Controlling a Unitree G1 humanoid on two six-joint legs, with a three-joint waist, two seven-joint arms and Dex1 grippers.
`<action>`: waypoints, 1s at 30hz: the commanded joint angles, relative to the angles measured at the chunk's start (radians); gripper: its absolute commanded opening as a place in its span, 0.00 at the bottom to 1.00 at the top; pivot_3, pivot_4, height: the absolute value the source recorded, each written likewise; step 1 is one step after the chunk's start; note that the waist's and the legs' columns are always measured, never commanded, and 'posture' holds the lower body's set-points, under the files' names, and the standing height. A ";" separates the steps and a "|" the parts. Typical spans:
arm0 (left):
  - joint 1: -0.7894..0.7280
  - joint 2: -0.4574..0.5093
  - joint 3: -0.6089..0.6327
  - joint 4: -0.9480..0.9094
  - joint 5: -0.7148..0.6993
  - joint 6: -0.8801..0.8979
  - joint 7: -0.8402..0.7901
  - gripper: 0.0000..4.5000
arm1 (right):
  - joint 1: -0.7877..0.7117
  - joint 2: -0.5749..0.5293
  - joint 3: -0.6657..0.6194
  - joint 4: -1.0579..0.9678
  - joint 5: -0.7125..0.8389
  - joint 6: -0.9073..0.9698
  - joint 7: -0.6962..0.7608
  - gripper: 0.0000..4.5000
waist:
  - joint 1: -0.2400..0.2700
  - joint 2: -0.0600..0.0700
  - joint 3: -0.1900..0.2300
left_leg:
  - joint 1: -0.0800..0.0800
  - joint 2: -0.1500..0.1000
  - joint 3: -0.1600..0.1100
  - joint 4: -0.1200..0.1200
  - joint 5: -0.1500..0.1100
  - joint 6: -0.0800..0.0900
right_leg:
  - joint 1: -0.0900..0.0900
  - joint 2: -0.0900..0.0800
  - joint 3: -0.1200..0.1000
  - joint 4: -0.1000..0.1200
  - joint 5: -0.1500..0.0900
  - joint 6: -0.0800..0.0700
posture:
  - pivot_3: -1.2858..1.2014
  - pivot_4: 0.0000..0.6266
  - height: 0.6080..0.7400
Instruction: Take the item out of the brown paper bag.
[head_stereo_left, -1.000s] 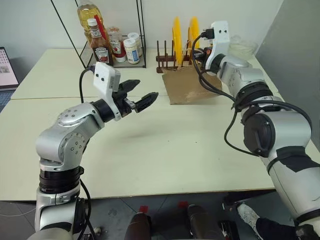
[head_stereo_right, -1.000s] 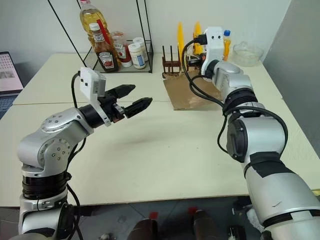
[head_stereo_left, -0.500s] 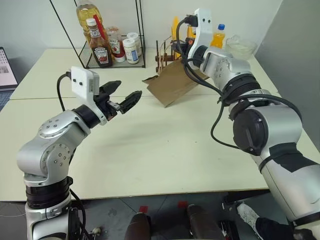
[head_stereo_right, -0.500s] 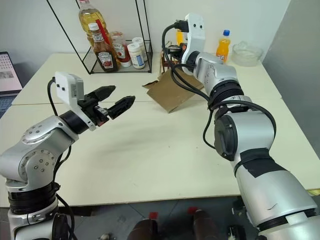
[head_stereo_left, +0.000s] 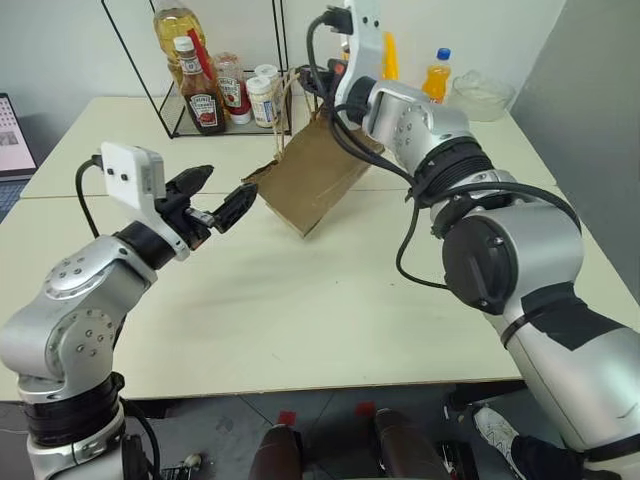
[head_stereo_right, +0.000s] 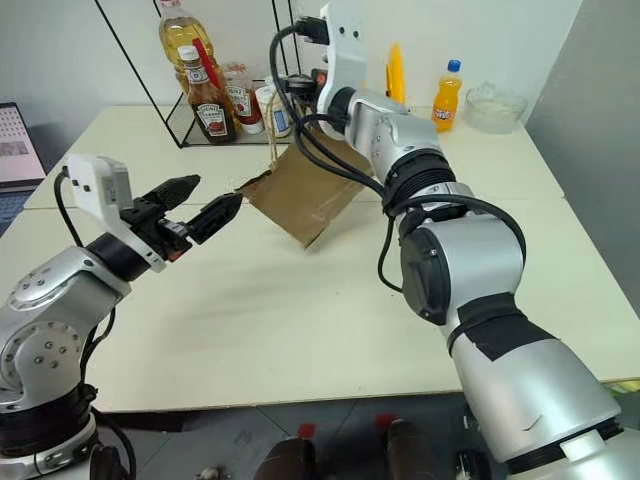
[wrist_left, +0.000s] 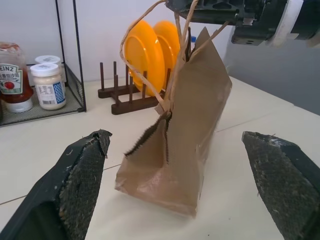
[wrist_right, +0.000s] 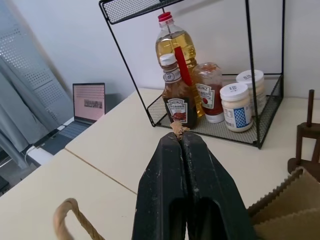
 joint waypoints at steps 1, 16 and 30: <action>0.021 0.032 0.060 -0.038 -0.031 -0.004 0.006 1.00 | -0.064 0.015 -0.011 -0.069 0.024 -0.011 -0.006 0.01 | 0.000 0.000 0.000 | 0.000 0.000 0.000 0.000 0.000 0.000 | 0.000 0.000 0.000 0.000 0.000 0.000 | 0.52 0.24 1.00; 0.102 0.040 0.088 -0.085 -0.091 -0.020 0.043 1.00 | -0.074 0.097 -0.030 -0.059 0.038 -0.034 -0.057 0.01 | 0.000 0.000 0.000 | 0.000 0.000 -0.001 0.000 0.000 0.000 | 0.000 0.000 -0.001 0.000 0.000 0.000 | 0.52 0.24 1.00; 0.140 0.042 0.081 -0.095 -0.096 -0.050 0.067 1.00 | 0.038 0.054 0.122 -0.076 -0.105 -0.098 -0.030 0.01 | 0.002 0.000 0.000 | -0.001 0.000 -0.001 0.000 0.000 0.000 | 0.000 0.000 -0.001 -0.001 0.000 0.000 | 0.52 0.24 1.00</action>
